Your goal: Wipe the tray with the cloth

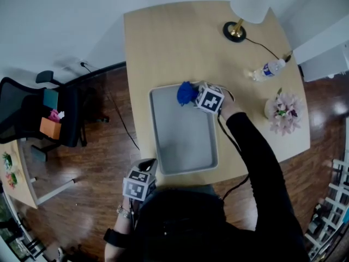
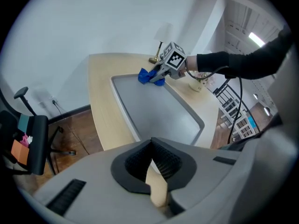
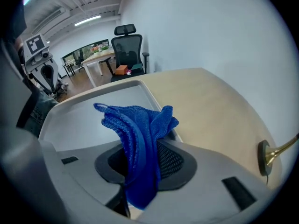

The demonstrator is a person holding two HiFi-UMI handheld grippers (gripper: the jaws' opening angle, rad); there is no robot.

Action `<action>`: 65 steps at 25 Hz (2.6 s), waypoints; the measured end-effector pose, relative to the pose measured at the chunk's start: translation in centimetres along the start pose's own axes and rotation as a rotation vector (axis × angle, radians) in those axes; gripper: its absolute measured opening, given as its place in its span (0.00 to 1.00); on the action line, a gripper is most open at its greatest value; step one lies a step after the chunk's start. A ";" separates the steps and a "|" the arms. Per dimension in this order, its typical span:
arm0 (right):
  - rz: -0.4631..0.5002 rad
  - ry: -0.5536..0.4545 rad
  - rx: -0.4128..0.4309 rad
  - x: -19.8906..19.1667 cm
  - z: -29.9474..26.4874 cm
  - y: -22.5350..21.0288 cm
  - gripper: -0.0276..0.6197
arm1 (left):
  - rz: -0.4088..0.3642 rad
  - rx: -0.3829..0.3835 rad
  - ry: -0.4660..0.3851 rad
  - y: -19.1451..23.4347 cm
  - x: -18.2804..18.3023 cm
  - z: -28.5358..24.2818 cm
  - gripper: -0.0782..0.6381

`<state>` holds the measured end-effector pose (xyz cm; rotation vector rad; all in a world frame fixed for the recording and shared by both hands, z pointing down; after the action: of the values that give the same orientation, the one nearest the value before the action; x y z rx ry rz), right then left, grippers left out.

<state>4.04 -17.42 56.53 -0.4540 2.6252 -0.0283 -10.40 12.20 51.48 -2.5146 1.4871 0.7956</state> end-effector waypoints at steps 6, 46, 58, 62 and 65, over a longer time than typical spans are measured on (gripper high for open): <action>0.004 -0.014 0.026 -1.7 0.4 2.5 0.25 | 0.000 -0.001 -0.002 -0.3 0.0 0.0 0.11; 0.043 -0.116 0.082 -4.0 3.3 3.4 0.25 | -0.028 -0.001 0.028 -2.9 -0.4 -0.5 0.11; 0.151 -0.048 0.059 -0.7 0.7 -2.3 0.25 | 0.020 0.019 0.045 -1.6 0.2 -0.6 0.11; 0.143 -0.056 0.045 -1.0 1.4 -1.5 0.25 | 0.003 0.022 0.039 -1.8 0.6 -0.6 0.11; 0.149 -0.049 0.048 -2.8 1.5 0.3 0.25 | 0.000 0.027 0.035 -1.8 0.5 -0.4 0.11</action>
<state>6.98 -16.16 56.42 -0.2391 2.5967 -0.0316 -8.52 12.66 51.28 -2.5213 1.4980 0.7305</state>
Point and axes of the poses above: the fingertips, and each gripper's own axes: z backward along the fingers, y to its left, x out of its top, the point moved 7 cm from there along z, backward along the fingers, and after that the axes turned 14 degrees about -z, right-handed, at the moved point
